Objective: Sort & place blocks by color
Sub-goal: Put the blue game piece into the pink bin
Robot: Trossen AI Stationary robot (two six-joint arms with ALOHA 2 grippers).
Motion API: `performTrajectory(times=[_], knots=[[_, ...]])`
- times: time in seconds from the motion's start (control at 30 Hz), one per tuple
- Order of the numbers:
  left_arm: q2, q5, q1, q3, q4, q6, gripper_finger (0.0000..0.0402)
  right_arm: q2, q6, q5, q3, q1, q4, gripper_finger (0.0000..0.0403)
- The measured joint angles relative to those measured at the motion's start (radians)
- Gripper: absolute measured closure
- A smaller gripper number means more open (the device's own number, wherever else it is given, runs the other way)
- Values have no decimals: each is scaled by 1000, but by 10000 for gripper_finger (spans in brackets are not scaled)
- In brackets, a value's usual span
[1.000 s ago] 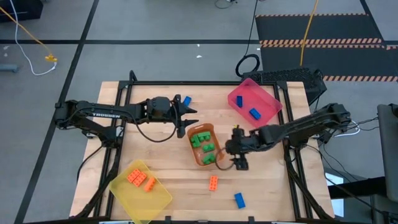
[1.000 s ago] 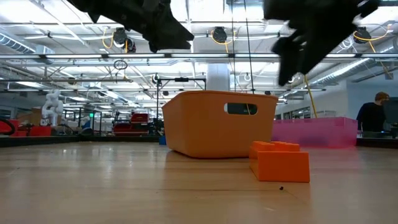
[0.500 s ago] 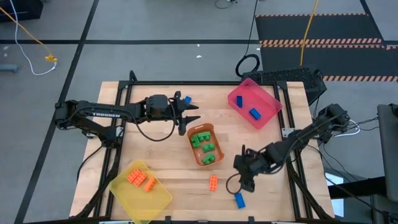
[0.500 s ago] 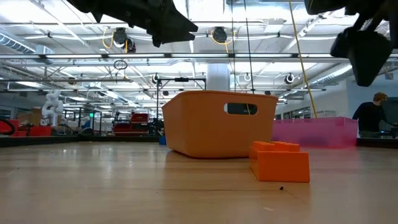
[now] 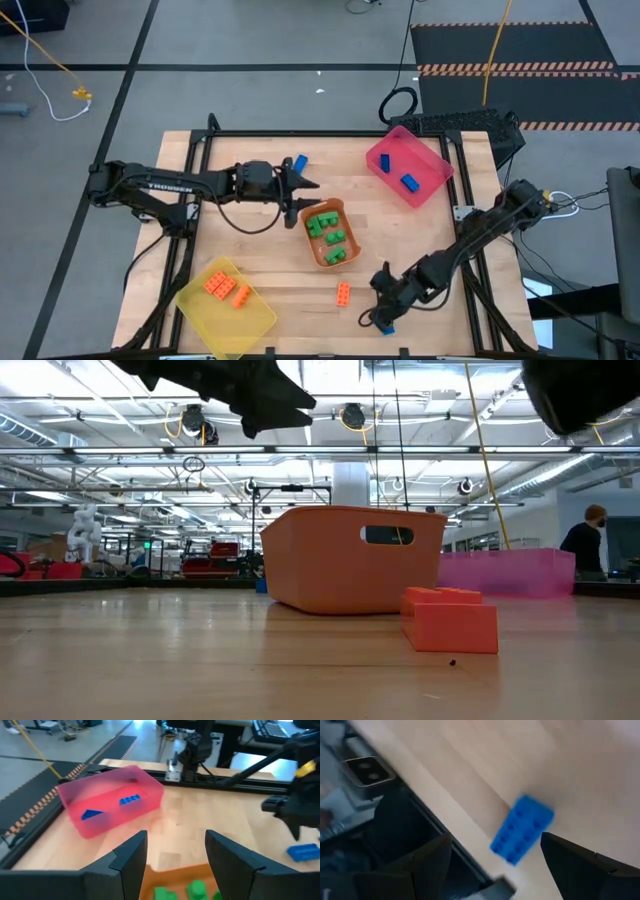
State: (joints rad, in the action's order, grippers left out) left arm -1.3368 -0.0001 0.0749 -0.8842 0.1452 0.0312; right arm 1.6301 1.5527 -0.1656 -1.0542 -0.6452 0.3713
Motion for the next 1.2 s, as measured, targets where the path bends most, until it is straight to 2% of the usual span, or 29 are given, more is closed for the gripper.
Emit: performTrajectory(times=[0.13, 0.4, 0.9, 1.2], knots=[[0, 0, -41, 0, 0, 5, 202, 29, 156, -95, 0, -21, 6, 103], [0, 0, -114, 0, -6, 10, 202, 65, 213, -86, 0, -33, 48, 103], [0, -25, -176, 0, -66, 27, 202, 90, 52, -67, -3, -2, 264, 103], [0, -28, -177, 0, -69, 32, 202, 5, -118, 91, 1, 84, 497, 103]])
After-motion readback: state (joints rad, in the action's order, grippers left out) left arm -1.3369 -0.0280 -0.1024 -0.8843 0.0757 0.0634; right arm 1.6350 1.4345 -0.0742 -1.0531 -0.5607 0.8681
